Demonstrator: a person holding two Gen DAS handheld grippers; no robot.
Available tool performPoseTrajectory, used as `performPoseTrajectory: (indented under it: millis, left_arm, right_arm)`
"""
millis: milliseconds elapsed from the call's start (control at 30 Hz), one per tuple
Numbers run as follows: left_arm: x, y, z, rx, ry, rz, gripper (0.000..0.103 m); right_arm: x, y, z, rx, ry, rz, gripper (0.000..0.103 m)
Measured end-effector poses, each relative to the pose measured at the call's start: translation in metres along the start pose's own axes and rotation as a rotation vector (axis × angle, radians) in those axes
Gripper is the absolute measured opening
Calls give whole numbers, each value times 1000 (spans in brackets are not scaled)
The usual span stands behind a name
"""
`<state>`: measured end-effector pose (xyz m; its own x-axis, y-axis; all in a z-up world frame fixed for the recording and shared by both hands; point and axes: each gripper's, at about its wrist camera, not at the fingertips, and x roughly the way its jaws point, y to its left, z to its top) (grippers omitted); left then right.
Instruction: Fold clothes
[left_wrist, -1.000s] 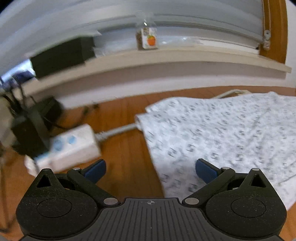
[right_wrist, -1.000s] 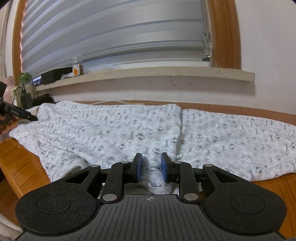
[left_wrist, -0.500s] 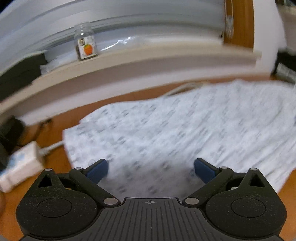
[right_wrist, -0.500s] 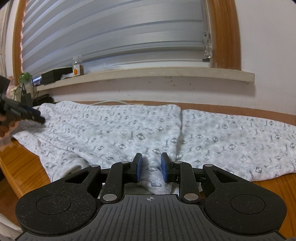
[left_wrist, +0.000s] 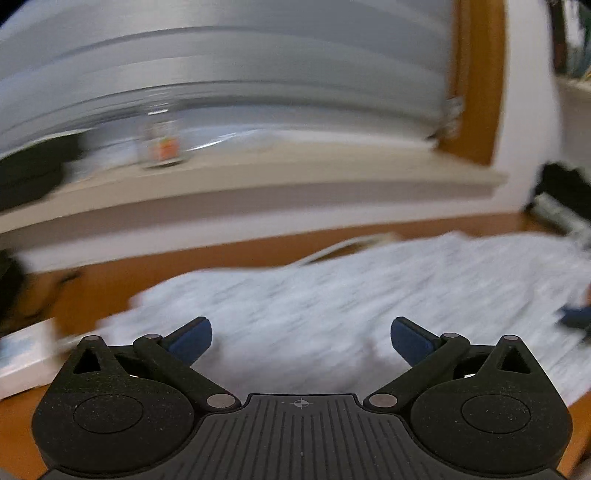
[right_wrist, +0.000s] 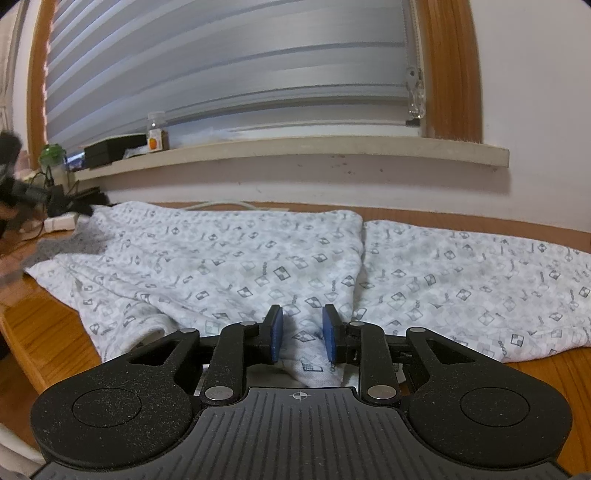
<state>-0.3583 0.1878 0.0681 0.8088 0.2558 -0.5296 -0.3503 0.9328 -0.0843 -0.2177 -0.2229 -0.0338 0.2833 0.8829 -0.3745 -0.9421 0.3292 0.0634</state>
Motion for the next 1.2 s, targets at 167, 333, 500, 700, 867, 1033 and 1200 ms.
performPoseTrajectory:
  millis: [167,333,500,700,867,1033,1200]
  left_arm:
    - [54,-62,28,66,-2,-137,103]
    - [102,-109,40,115,32,-248,103]
    - [142,-147,43,162,63,-338,103]
    - [154,-149,28,174,102,-364,103]
    - [154,-142,28,123,105,-371,103]
    - [157,-142,28,119,124,-351,103]
    - [157,-142,28,119,126,-349,103]
  right_arm:
    - [-11,-9,1,16,-39,8,51]
    - [-46,-76,10,29,-69,-179,51]
    - [-87,-196,15,-1,0,-575,50]
    - [-114,-275,5,-18,153,-721,51]
    - [-128,-283,3,68,158,-648,51]
    - [-104,-279,10,25,216,-630,51]
    - [-79,-288,22,-5,284,-680,51]
